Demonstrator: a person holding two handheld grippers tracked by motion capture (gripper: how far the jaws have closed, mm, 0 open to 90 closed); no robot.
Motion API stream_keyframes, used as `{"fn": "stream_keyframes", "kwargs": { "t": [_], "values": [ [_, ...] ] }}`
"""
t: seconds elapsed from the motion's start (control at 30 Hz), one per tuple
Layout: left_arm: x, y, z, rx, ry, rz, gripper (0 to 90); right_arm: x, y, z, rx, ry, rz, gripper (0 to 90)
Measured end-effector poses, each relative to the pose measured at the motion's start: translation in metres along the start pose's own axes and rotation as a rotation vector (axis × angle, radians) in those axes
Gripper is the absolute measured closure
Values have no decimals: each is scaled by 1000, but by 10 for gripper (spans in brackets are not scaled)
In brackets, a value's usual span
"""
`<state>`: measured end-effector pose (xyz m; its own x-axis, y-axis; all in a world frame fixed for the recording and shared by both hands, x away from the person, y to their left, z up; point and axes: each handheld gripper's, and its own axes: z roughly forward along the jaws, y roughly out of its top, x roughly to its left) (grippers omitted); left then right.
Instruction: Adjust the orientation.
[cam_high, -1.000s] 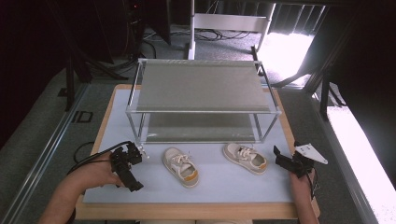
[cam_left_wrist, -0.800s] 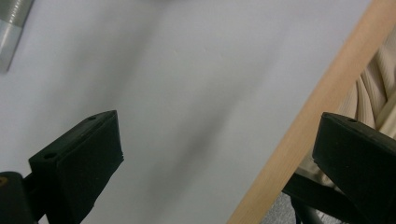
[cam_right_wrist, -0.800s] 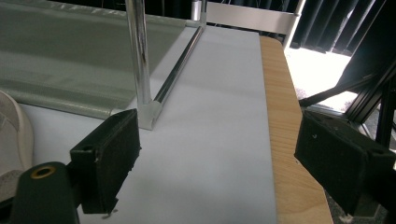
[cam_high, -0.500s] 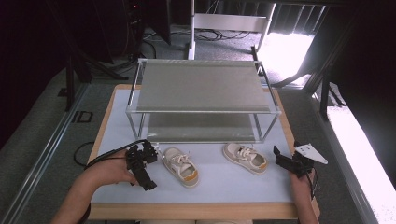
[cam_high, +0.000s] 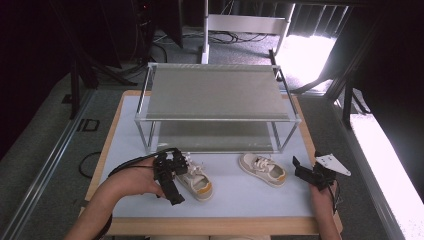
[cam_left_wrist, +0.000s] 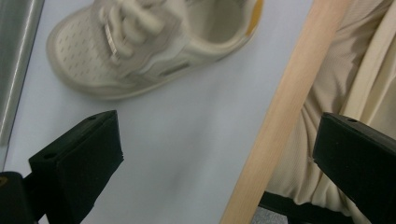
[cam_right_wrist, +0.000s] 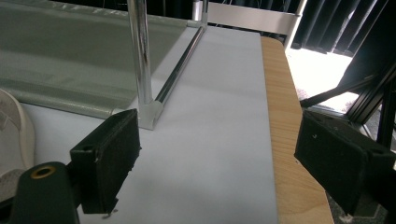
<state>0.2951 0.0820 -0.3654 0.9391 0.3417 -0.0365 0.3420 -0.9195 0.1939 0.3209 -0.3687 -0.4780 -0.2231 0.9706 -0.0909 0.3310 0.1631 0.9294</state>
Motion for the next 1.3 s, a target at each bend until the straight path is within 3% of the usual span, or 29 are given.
{"fn": "stream_keyframes", "kwargs": {
  "t": [0.13,0.5,0.53,0.67,0.77,0.87,0.97,1.3],
  "values": [
    [-6,13,2,-10,-23,36,11,0,0,0,0,2,0,136],
    [-23,43,14,25,-25,115,36,0,0,0,0,3,-6,136],
    [-23,45,15,23,-27,110,92,0,0,0,-1,3,-5,136],
    [-21,54,21,16,-31,95,141,0,0,0,-1,5,-4,136],
    [-21,61,28,19,-31,92,243,0,0,0,0,6,-7,136],
    [-20,68,34,30,1,71,244,0,0,0,0,7,-7,137],
    [-17,71,41,44,-14,56,244,0,0,0,2,9,-8,137],
    [-5,77,64,93,-39,25,432,0,0,0,4,12,-10,137]
  ]
}}
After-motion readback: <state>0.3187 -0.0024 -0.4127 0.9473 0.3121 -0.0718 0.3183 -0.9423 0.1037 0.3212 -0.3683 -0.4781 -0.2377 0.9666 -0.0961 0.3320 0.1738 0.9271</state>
